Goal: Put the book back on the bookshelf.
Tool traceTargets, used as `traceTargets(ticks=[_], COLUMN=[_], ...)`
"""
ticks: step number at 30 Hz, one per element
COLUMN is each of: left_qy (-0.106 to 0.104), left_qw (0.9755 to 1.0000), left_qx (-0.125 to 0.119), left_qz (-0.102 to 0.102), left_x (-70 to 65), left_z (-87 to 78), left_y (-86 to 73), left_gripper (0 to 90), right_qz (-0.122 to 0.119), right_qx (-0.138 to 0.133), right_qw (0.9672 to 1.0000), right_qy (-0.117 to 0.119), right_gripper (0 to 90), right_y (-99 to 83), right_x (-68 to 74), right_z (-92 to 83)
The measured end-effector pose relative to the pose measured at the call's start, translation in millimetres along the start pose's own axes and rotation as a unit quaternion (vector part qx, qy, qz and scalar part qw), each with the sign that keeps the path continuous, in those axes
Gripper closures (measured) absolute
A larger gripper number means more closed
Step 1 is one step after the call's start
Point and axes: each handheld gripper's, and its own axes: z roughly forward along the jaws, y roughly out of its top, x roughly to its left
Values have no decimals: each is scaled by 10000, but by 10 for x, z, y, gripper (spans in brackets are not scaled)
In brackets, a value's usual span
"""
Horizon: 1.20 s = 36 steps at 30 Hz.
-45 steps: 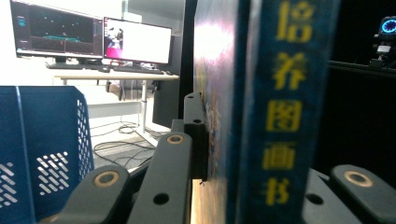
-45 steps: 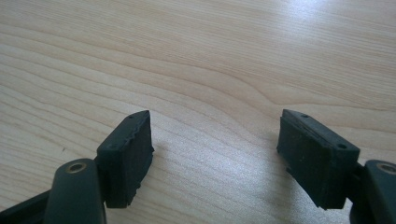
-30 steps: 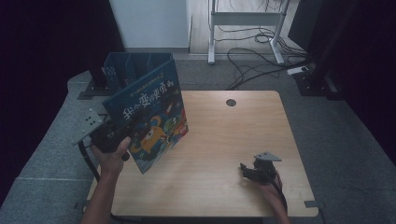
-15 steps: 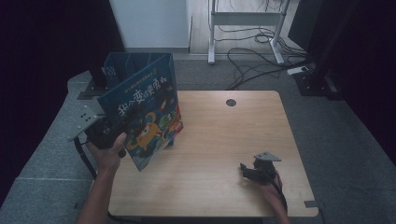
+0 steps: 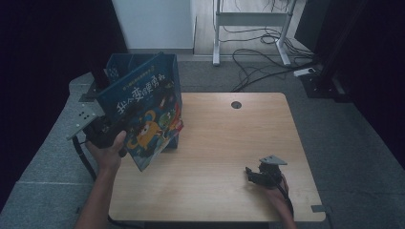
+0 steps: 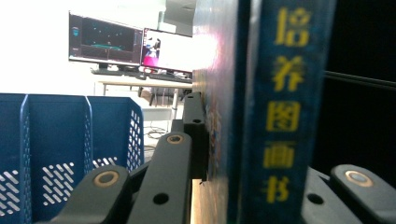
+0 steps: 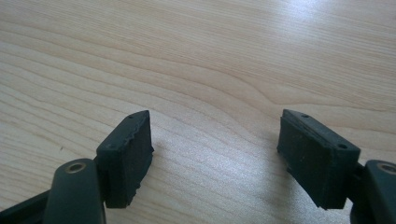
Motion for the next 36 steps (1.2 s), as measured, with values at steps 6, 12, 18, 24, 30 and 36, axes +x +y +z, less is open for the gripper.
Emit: traceTargets(ticks=[6,12,18,24,30,36], left_qy=[56,166,236,333,469,551], left_qw=[10000,9998,9997,9994,9988,9983], left_qx=[-11,-25,-54,-90,-106,-136], left_qz=[-64,-43,-14,-21,-2,-96], left_x=[52,84,94,134,172,233], left_z=[20,43,23,9,18,44], left_y=[20,13,26,66,100,119], left_gripper=[816,816,816,816,815,815], right_qz=[5,2,3,3,-4,3], right_qx=[0,1,0,0,-5,-5], right_qw=[10000,10000,10000,10000,10000,10000], right_qy=[2,0,3,2,-4,-2], right_gripper=[255,255,254,254,255,254], right_y=[0,0,0,0,0,0], right_x=[0,0,-1,0,1,0], right_z=[0,0,0,0,1,1])
